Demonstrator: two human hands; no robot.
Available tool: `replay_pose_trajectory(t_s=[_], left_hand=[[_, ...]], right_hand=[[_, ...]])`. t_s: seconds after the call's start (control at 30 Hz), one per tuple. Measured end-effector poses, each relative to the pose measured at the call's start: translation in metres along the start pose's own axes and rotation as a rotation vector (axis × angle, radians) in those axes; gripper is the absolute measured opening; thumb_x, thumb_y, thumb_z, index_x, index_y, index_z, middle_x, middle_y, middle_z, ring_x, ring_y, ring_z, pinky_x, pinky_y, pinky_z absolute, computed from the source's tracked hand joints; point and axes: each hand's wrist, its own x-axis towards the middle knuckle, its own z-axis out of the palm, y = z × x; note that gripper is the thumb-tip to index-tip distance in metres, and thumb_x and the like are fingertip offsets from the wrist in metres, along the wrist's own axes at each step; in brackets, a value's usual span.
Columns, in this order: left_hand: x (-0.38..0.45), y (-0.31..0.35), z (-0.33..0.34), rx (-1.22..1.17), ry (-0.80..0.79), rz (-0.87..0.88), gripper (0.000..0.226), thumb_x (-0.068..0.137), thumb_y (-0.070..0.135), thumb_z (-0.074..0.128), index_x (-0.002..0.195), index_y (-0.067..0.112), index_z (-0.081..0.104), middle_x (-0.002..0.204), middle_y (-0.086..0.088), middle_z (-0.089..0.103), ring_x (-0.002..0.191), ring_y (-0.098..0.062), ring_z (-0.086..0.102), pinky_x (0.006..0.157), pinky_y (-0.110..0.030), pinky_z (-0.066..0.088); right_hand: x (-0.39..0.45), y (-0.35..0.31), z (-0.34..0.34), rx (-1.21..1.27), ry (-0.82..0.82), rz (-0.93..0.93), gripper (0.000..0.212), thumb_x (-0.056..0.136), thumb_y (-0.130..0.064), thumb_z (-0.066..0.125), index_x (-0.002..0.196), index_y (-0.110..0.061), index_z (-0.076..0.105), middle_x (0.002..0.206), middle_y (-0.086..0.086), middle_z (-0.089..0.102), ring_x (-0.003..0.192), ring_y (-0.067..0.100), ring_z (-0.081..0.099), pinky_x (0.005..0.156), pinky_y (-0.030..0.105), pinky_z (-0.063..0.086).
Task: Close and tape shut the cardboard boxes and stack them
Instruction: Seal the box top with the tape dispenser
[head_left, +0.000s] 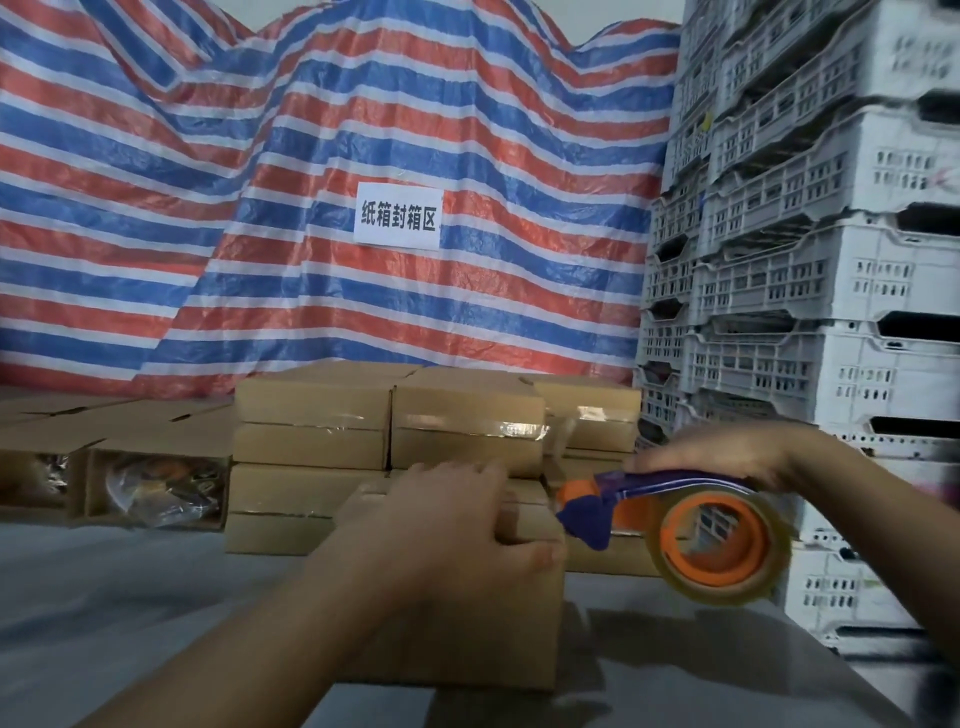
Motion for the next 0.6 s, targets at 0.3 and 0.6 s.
replay_pose_trajectory(t_s=[0.3,0.6], left_hand=[[0.009,0.017,0.018,0.035,-0.137,0.105,0.072,0.09,0.071,0.039,0.15,0.037,0.019,0.159,0.011,0.024,0.139,-0.013,0.033,0.11,-0.038,0.029],[0.005,0.021,0.016,0.002,-0.109,0.121,0.066,0.091,0.067,0.041,0.149,0.04,0.023,0.158,0.015,0.024,0.138,-0.01,0.034,0.109,-0.035,0.03]], right_hand=[[-0.014,0.018,-0.026,0.114,-0.1,-0.076,0.036,0.087,-0.052,0.062,0.093,-0.019,0.077,0.079,0.004,0.071,0.063,0.015,0.065,0.06,0.024,0.055],[-0.016,-0.043,0.026,-0.816,0.169,0.038,0.054,0.079,-0.07,0.062,0.068,-0.017,0.067,0.061,-0.006,0.063,0.049,0.008,0.058,0.063,0.029,0.052]])
